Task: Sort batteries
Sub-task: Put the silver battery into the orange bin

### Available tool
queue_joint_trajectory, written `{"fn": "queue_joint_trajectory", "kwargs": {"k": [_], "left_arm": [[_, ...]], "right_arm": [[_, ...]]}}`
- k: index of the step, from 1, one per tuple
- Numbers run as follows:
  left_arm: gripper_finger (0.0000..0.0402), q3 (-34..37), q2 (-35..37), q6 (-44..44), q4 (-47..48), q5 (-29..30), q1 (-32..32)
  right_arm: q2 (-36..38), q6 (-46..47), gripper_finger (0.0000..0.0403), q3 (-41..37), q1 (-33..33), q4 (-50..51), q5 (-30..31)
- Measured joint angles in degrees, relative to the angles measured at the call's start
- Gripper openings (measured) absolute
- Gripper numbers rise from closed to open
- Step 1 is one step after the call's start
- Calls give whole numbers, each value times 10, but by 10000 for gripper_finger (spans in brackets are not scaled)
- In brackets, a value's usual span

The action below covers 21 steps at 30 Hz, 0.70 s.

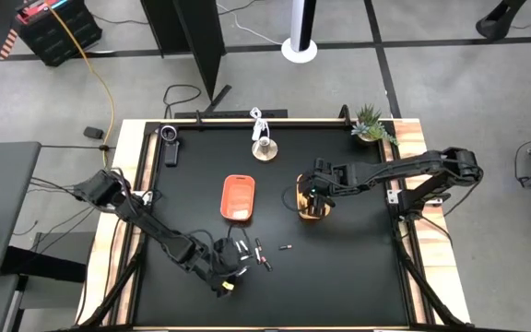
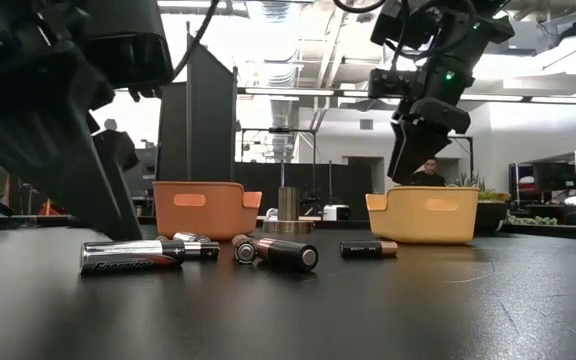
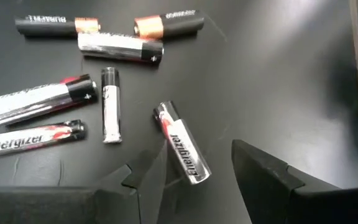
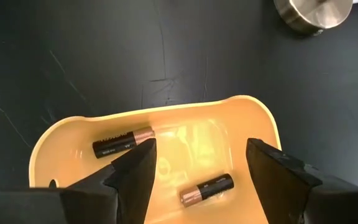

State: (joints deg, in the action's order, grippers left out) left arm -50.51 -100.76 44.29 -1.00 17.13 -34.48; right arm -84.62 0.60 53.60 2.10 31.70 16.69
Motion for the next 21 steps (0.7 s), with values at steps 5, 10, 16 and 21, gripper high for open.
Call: {"fn": "queue_joint_trajectory", "kwargs": {"k": [5, 10, 16, 21], "left_arm": [[176, -37, -30, -9, 23, 0, 0], [176, -59, -69, 6, 54, -1, 0], [175, -73, -87, -4, 63, 0, 0], [142, -72, -87, -18, 80, 0, 1]], "right_arm": [[0, 2, 264, 0, -2, -7, 0], [0, 3, 264, 0, -2, -7, 0], [0, 5, 264, 0, -2, -9, 0], [0, 8, 264, 0, -2, -9, 0]]}}
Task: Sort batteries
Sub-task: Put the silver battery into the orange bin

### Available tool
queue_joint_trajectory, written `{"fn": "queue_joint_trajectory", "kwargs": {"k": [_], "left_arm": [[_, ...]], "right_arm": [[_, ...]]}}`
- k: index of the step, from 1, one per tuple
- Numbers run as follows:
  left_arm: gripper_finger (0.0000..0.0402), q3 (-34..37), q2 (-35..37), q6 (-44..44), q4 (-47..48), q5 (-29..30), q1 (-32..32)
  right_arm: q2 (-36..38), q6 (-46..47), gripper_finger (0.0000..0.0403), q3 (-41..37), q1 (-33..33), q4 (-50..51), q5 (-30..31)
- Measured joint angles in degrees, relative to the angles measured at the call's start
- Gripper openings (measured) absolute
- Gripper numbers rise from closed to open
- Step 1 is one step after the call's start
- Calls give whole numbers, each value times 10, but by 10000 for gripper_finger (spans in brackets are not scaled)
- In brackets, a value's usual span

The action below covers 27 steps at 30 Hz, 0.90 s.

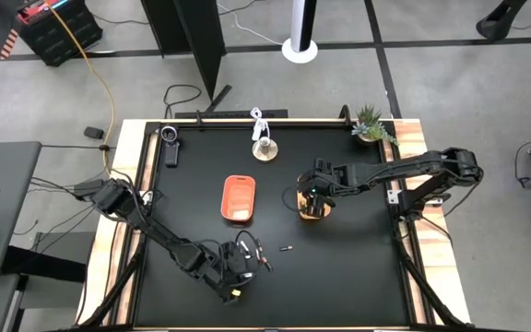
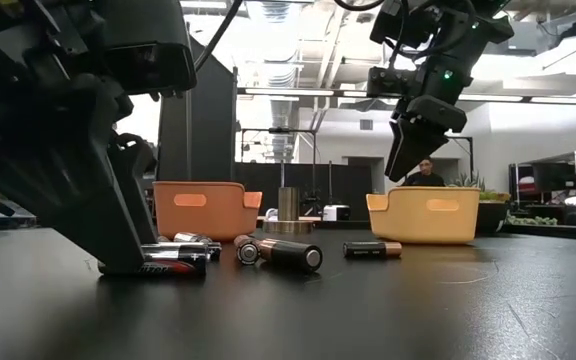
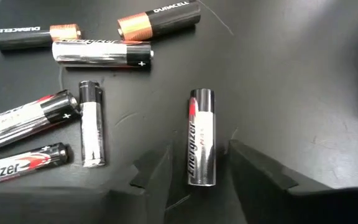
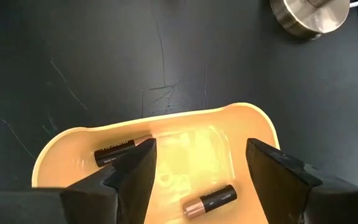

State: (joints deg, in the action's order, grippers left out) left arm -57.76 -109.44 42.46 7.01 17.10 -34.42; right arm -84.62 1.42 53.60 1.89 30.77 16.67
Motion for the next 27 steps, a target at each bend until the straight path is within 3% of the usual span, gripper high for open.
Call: {"fn": "queue_joint_trajectory", "kwargs": {"k": [7, 21, 27], "left_arm": [[40, 1, -1, -13, 18, -7, 1], [40, 2, 27, -59, 34, -21, 1], [40, 5, 69, -81, 96, -14, 0]], "right_arm": [[0, 1, 264, 0, 0, 0, 0], [0, 2, 264, 0, 0, 0, 0], [0, 2, 264, 0, 0, 0, 0]]}}
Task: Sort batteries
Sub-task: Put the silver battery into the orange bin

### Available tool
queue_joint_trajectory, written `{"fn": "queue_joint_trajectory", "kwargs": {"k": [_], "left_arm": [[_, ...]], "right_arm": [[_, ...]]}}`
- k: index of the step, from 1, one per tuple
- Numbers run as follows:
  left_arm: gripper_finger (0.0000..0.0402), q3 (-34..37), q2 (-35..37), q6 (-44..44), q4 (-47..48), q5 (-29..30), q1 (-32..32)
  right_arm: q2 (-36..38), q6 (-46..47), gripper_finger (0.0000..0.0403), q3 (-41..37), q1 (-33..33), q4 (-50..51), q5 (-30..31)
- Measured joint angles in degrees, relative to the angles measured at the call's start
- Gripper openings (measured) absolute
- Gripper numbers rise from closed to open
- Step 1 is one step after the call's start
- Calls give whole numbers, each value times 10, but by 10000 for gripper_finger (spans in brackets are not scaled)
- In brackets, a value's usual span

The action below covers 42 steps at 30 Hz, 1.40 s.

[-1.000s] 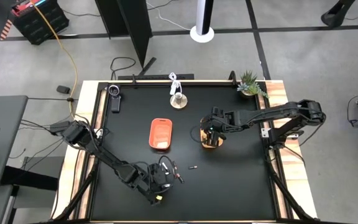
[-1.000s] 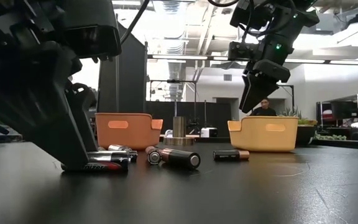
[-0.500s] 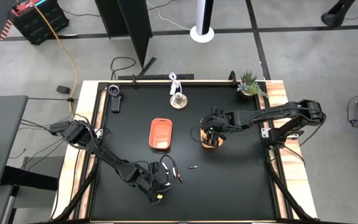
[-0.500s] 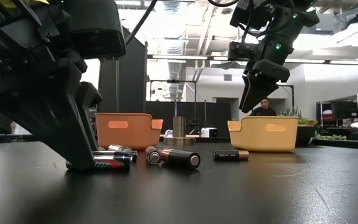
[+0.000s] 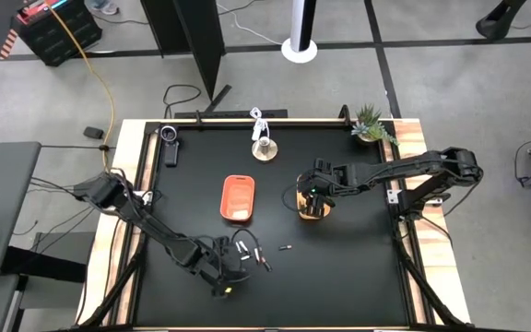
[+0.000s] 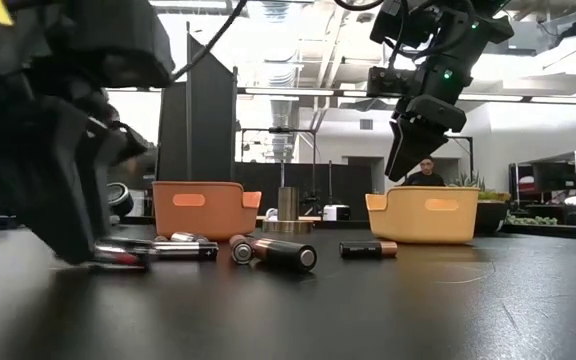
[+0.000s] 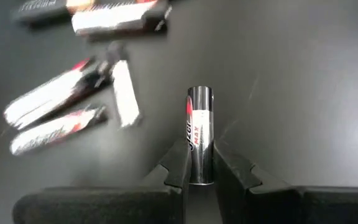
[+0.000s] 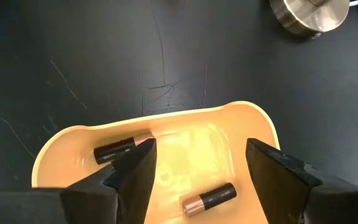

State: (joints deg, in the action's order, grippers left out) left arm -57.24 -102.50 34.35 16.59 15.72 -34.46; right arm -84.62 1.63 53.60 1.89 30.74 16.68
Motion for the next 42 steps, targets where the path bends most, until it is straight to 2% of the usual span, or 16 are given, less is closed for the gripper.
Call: {"fn": "queue_joint_trajectory", "kwargs": {"k": [7, 12, 16, 21, 23, 33, 38, 42], "left_arm": [[40, 0, 52, -24, 45, 28, 0], [40, -1, 119, -39, 118, 90, 13], [40, -1, 170, -71, 159, 141, 46], [40, -2, 198, -144, 192, 145, 124], [40, -2, 200, -180, 200, 136, 164], [40, 14, 200, -327, 191, 8, 335], [42, 38, 200, -372, 151, -49, 384], [65, 56, 200, -390, 130, -65, 405]], "right_arm": [[0, -2, 264, 0, 0, -2, 0], [0, -2, 264, 0, 0, -9, 0], [0, -4, 264, 0, -9, -17, 0], [0, -6, 264, 0, -26, -34, 0], [0, -4, 264, 0, -35, -36, 0], [0, 32, 264, 0, -122, -46, 0], [0, 45, 264, 0, -160, -88, 0], [0, 46, 264, 0, -184, -119, 0]]}}
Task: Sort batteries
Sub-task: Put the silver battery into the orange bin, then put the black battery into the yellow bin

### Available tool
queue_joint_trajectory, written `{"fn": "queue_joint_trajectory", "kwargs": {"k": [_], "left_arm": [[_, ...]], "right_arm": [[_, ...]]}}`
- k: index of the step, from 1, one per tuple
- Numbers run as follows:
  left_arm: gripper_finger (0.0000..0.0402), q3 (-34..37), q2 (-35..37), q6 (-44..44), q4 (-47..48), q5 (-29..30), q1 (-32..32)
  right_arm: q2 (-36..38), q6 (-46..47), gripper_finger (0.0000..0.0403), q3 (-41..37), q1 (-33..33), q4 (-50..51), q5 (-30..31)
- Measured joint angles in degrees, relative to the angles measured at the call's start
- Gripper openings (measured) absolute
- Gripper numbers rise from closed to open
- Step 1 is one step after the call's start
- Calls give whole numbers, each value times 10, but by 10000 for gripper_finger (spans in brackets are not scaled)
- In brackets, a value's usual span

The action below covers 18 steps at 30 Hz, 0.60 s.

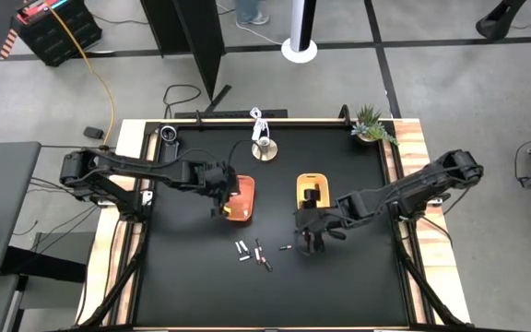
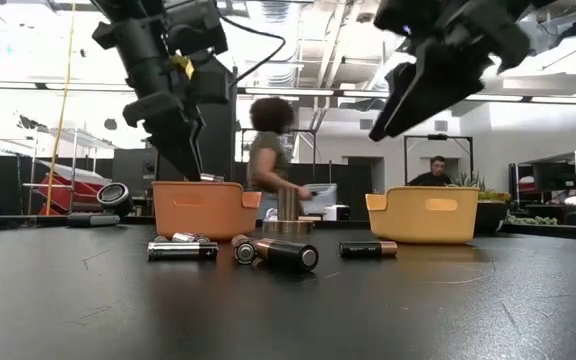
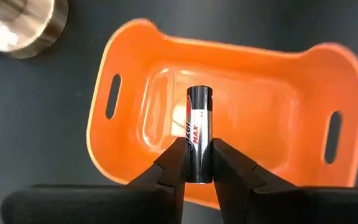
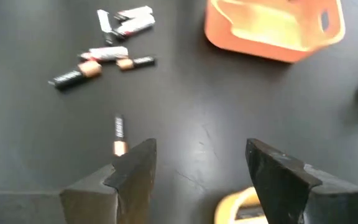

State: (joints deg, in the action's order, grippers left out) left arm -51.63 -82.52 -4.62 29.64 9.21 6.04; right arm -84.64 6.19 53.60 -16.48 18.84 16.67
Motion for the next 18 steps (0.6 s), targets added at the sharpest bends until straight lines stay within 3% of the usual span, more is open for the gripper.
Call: {"fn": "queue_joint_trajectory", "kwargs": {"k": [7, 15, 18], "left_arm": [[120, 7, 0, -8, -7, 0, 7], [213, 8, 9, -11, -4, 1, 7], [225, 8, 37, -12, -5, 1, 7]], "right_arm": [[0, 3, 266, 0, -28, -24, 0], [0, 18, 266, 0, -36, -37, 7], [0, 20, 266, 0, -47, -46, 7]]}}
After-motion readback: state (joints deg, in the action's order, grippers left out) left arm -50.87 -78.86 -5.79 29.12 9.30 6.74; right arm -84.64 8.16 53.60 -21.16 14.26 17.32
